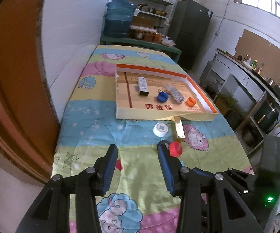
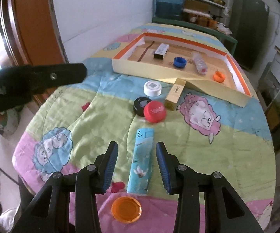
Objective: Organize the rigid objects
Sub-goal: 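Move both open grippers toward the items lying on the quilt, then grasp the blue lighter with the right gripper while the left gripper grasps the large orange lid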
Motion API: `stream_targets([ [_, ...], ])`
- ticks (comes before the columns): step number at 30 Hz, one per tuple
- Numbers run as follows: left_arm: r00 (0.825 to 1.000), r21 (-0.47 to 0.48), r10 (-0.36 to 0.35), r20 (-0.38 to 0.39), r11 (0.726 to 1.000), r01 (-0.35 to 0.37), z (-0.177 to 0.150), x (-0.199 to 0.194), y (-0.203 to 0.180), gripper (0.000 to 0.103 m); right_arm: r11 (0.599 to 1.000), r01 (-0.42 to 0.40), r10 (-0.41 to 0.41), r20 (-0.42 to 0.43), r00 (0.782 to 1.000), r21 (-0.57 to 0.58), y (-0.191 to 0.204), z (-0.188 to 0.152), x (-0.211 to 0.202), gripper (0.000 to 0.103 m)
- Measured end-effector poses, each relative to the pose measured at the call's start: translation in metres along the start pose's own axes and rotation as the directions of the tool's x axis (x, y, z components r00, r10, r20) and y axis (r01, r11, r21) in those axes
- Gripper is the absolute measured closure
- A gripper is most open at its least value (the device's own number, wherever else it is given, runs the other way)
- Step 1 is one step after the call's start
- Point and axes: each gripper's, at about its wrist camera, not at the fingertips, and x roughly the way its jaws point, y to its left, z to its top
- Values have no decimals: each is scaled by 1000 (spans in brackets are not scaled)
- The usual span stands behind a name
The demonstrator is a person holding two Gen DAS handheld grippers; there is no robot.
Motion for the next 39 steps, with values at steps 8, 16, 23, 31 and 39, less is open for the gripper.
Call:
stream_targets([
  [8, 1000, -16, 0, 5, 1000, 0, -5, -4, 10, 60, 999, 35, -35, -20, 999, -9, 3, 0, 14, 60],
  [16, 1000, -15, -21, -2, 1000, 21, -9, 0, 8, 60, 999, 32, -32, -7, 999, 11, -5, 1, 17, 76],
  [23, 997, 1, -73, -16, 997, 73, -18, 5, -1, 60, 998, 24, -25, 5, 1000, 64, -21, 0, 15, 81],
  [31, 976, 131, -203, -77, 968, 212, -56, 12, -43, 60, 984, 71, -80, 48, 996, 165, -62, -13, -9, 81],
  [39, 962, 284, -242, -129, 920, 270, -99, 18, -86, 60, 959, 114, -133, 57, 989, 259, -97, -29, -30, 81],
])
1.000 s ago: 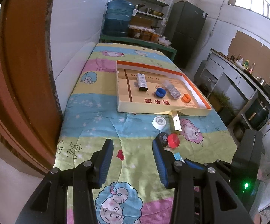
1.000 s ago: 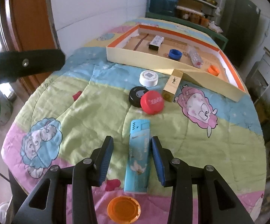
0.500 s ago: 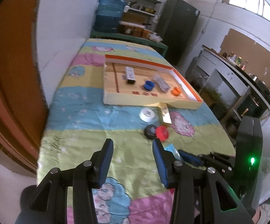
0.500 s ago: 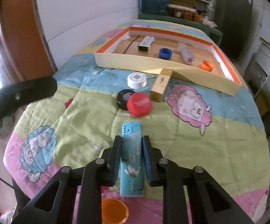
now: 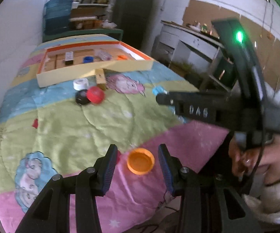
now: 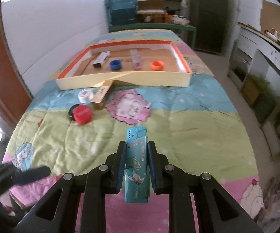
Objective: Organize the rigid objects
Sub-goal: 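Grasp the blue lighter with the right gripper while the left gripper grasps the large orange lid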
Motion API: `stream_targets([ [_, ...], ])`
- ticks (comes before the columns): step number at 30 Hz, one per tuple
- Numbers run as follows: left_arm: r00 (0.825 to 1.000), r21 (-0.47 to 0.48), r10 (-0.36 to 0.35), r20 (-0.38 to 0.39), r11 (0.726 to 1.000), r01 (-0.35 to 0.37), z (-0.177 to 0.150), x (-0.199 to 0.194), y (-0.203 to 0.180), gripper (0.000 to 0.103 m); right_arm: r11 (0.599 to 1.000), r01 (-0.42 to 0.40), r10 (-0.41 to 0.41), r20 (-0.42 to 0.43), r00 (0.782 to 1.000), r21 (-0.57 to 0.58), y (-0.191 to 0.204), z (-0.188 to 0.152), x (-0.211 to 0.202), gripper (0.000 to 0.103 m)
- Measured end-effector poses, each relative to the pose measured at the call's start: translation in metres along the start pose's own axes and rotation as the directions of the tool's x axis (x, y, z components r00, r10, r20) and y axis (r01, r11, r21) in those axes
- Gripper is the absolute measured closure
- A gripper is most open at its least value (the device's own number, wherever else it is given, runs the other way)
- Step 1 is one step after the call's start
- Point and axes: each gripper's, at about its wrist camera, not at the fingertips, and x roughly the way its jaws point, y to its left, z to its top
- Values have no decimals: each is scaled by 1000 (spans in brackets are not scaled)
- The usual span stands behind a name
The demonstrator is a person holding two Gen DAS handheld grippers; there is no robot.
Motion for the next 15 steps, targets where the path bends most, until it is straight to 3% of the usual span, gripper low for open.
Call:
stream_targets([
  [8, 999, 40, 43, 4, 998, -43, -5, 9, -5, 60, 1000, -3, 3, -3, 1000, 3, -2, -6, -3, 81],
  [10, 999, 36, 50, 15, 998, -51, -7, 9, -4, 65, 1000, -5, 5, 0, 1000, 1, -1, -6, -4, 81],
  [11, 998, 25, 54, 24, 998, -55, -8, 7, -2, 73, 1000, -5, 5, 0, 1000, 1, -2, -6, -4, 81],
  [15, 998, 19, 45, 38, 999, -46, -11, 4, 3, 73, 1000, -10, 10, -7, 1000, -1, 0, -6, -1, 81],
])
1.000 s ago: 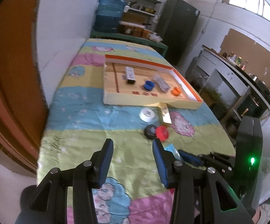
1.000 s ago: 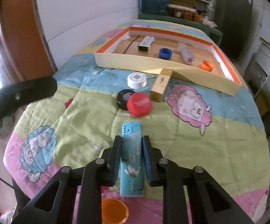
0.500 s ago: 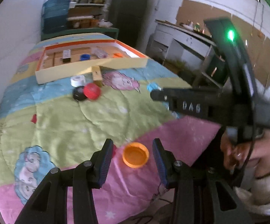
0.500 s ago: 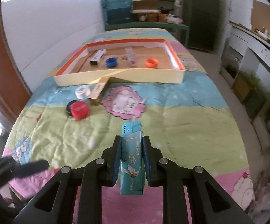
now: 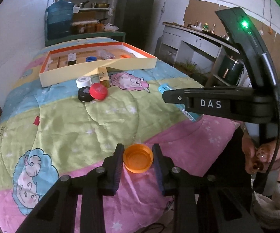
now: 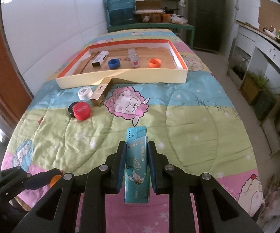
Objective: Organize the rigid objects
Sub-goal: 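Grasp the blue lighter with the right gripper while the left gripper grasps the large orange lid, then carry the blue lighter and orange lid over the cardboard tray with both grippers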
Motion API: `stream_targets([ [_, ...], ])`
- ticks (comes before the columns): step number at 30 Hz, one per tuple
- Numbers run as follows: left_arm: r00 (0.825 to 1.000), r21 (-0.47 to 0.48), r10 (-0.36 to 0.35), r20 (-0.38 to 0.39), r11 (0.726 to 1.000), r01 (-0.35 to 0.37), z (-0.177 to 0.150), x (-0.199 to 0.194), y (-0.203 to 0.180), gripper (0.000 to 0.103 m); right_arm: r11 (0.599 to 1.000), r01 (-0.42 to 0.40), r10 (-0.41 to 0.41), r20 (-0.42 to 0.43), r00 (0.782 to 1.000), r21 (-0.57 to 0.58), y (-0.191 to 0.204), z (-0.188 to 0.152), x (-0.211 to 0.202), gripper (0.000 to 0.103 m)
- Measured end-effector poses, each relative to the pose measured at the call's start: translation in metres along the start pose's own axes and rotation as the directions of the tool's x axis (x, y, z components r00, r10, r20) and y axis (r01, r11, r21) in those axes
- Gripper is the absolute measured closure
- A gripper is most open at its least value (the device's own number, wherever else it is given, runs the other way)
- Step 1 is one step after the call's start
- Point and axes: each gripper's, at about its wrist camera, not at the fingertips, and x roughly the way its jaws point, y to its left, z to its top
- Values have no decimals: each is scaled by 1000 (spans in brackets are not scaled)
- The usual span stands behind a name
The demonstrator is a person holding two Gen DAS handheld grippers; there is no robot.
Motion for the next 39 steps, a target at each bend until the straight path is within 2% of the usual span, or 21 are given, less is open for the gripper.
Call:
stream_targets([
  [7, 1000, -31, 26, 17, 999, -26, 8, -6, 11, 73, 1000, -11, 11, 9, 1000, -13, 6, 5, -1, 81],
  [21, 987, -167, 148, 62, 977, -136, 61, -16, 52, 73, 998, -40, 42, 39, 998, -48, 17, 36, -2, 81],
  [39, 984, -209, 158, 77, 968, -139, 107, 0, 74, 73, 997, -61, 63, 42, 997, -51, 18, 75, 11, 81],
])
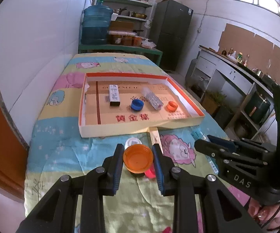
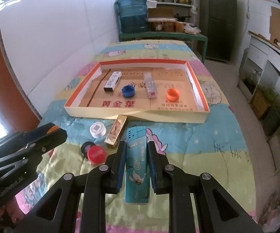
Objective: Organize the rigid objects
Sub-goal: 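Carry the blue lighter and orange lid over the cardboard tray with both grippers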
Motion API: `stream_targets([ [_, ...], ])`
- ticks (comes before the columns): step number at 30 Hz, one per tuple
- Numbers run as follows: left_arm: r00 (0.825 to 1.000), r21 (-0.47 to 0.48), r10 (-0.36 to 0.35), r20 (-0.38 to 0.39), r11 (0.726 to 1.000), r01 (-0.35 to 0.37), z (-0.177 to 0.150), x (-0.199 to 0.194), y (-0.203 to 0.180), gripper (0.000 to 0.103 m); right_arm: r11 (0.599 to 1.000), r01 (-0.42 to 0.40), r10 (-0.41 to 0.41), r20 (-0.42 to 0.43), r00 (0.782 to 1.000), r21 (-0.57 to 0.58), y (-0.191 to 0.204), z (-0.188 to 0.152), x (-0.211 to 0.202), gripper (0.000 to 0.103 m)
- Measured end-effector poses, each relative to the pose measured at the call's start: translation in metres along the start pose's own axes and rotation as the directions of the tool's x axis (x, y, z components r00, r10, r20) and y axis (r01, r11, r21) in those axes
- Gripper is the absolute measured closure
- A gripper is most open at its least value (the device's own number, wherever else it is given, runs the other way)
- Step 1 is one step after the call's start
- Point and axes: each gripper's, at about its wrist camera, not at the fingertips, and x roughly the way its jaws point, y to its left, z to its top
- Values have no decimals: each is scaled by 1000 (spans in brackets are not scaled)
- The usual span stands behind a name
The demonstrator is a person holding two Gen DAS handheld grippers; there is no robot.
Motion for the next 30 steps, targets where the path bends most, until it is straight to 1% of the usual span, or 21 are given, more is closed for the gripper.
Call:
stream_targets([
  [6, 1000, -2, 4, 10, 1000, -4, 14, 6, 5, 73, 1000, -1, 1, 0, 1000, 0, 0, 0, 0, 81],
  [10, 1000, -4, 6, 9, 1000, -6, 21, 10, 7, 73, 1000, -9, 9, -3, 1000, 0, 0, 9, 5, 81],
  [15, 1000, -11, 12, 8, 1000, -12, 28, 15, 10, 73, 1000, -13, 13, -7, 1000, 0, 1, 19, 10, 81],
  [30, 1000, -33, 26, -11, 999, -26, 42, 36, 15, 73, 999, -37, 37, -10, 999, 6, -7, 27, 22, 81],
])
